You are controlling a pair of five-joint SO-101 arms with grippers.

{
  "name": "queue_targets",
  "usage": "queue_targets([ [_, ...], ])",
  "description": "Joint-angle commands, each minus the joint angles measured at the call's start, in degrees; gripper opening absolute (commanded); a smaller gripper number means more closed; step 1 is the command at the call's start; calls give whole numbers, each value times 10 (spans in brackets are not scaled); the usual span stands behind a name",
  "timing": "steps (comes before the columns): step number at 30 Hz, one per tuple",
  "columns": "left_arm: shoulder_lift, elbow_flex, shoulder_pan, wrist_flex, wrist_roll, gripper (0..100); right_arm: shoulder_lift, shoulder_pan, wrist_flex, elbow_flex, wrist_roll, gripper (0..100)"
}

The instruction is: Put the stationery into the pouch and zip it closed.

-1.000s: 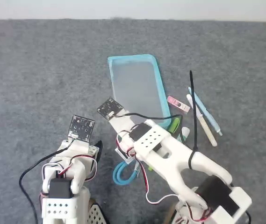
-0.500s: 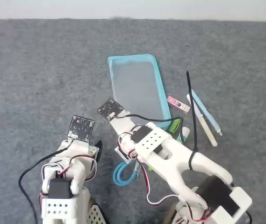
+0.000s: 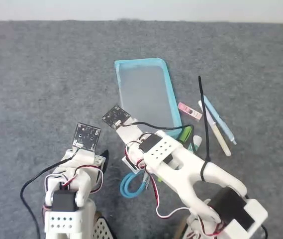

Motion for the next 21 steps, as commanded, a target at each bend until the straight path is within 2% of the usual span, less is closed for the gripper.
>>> queue_targets([
  [1, -10, -3, -3, 3, -4, 192, -5, 30, -1, -10, 10, 222],
  [12, -10, -3, -3, 3, -4, 192, 118, 47, 52, -105, 11, 178],
  [14, -10, -3, -3, 3, -4, 192, 122, 51, 54, -107, 11, 140],
  [17, -10, -3, -3, 3, -4, 192, 102, 75, 68, -109, 11, 8],
  [21, -10, -3, -3, 3, -4, 192, 42, 125, 112, -112, 23, 9],
])
